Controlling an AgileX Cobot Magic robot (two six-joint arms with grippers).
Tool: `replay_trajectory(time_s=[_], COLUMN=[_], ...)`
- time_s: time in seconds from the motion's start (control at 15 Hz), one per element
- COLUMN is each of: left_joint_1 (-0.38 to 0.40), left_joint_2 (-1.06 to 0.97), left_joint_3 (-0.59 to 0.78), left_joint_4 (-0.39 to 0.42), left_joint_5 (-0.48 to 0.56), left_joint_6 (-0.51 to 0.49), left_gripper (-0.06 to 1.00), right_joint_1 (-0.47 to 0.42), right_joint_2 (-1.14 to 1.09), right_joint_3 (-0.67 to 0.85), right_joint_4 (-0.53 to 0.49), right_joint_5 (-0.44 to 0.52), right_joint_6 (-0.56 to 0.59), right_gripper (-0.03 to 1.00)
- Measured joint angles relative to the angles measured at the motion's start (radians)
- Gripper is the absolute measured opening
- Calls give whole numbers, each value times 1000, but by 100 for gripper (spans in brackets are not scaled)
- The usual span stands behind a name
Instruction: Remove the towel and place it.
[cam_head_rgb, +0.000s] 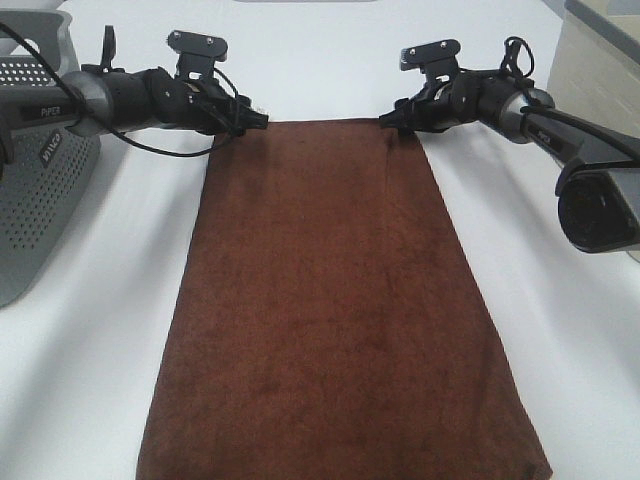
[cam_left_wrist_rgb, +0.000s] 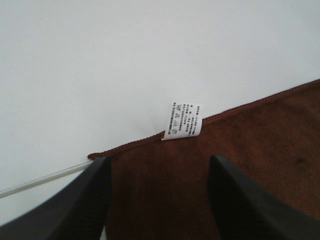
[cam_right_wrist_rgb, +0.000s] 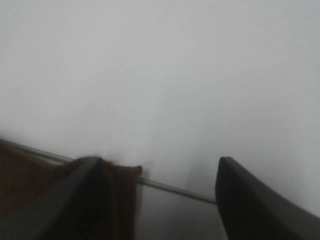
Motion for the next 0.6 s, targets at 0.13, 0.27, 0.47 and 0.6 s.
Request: replay_trajectory(time_s=[0.13,0.27,0.47,0.6], left_joint_1=[0,0,0,0], left_joint_2=[0,0,0,-11], left_joint_3=[0,0,0,0], left_joint_4=[0,0,0,0], left_joint_5=[0,0,0,3], left_joint_6=[-1,-1,-1,-1], left_gripper=[53,53,53,53], right_joint_1=[-9,-9,-9,-9], right_joint_2=[0,-8,-80,-163], right_joint_3=[0,0,0,0], right_joint_4=[20,56,156,204], right_joint_5=[1,14,79,114], right_joint_6=[0,0,-2,-2], right_gripper=[63,63,63,63])
